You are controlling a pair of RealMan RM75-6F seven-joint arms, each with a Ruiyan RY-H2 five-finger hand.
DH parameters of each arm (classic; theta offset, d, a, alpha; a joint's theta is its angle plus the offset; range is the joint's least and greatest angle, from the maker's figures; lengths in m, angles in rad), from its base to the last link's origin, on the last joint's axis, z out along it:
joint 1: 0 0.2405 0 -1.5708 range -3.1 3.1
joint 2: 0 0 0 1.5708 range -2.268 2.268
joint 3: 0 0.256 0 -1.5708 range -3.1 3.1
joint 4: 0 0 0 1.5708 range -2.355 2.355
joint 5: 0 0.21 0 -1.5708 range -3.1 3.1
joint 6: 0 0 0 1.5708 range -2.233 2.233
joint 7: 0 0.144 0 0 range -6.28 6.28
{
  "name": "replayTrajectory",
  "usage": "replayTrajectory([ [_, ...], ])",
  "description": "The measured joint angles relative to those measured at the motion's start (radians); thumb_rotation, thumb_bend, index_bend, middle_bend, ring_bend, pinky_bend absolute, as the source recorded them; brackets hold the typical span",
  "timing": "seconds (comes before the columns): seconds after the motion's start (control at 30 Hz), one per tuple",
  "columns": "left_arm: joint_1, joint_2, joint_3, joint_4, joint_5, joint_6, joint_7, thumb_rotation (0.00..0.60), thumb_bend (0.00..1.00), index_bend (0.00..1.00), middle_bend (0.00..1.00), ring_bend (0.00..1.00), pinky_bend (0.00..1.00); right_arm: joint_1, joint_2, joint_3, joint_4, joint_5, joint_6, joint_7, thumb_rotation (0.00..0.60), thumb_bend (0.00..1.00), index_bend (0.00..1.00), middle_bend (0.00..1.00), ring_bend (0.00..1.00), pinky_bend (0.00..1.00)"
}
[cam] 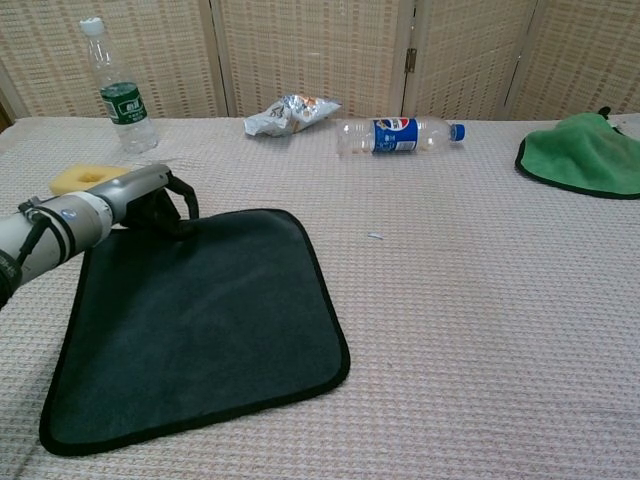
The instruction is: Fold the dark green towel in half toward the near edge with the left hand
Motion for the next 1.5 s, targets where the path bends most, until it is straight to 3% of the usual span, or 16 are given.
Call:
replayTrajectory([
  [0.5, 0.13, 0.062, 0.148, -0.3, 0.221, 0.31, 0.16, 0.6, 0.53, 0.63, 1.0, 1.0, 1.0, -0.017, 0.01, -0.022, -0.014, -0.063, 0.051, 0.007, 0.6, 0.34, 0.0, 0.0, 0.0, 0.0],
  [0.8, 0.217, 0.091, 0.266, -0.433, 0.344, 0.417, 0.244, 0.6, 0.52, 0.63, 1.0, 1.0, 1.0, -0.031, 0.013, -0.035, -0.018, -0.11, 0.096, 0.008, 0.6, 0.34, 0.0, 0.0, 0.0, 0.0],
  [0.9, 0.24, 0.089, 0.294, -0.451, 0.379, 0.438, 0.265, 0.6, 0.53, 0.63, 1.0, 1.0, 1.0, -0.034, 0.013, -0.04, -0.02, -0.123, 0.104, 0.007, 0.6, 0.34, 0.0, 0.0, 0.0, 0.0],
  [1.5, 0.307, -0.012, 0.354, -0.461, 0.546, 0.518, 0.422, 0.6, 0.55, 0.64, 1.0, 1.0, 1.0, -0.046, 0.023, -0.055, -0.014, -0.167, 0.153, 0.03, 0.6, 0.34, 0.0, 0.0, 0.0, 0.0],
])
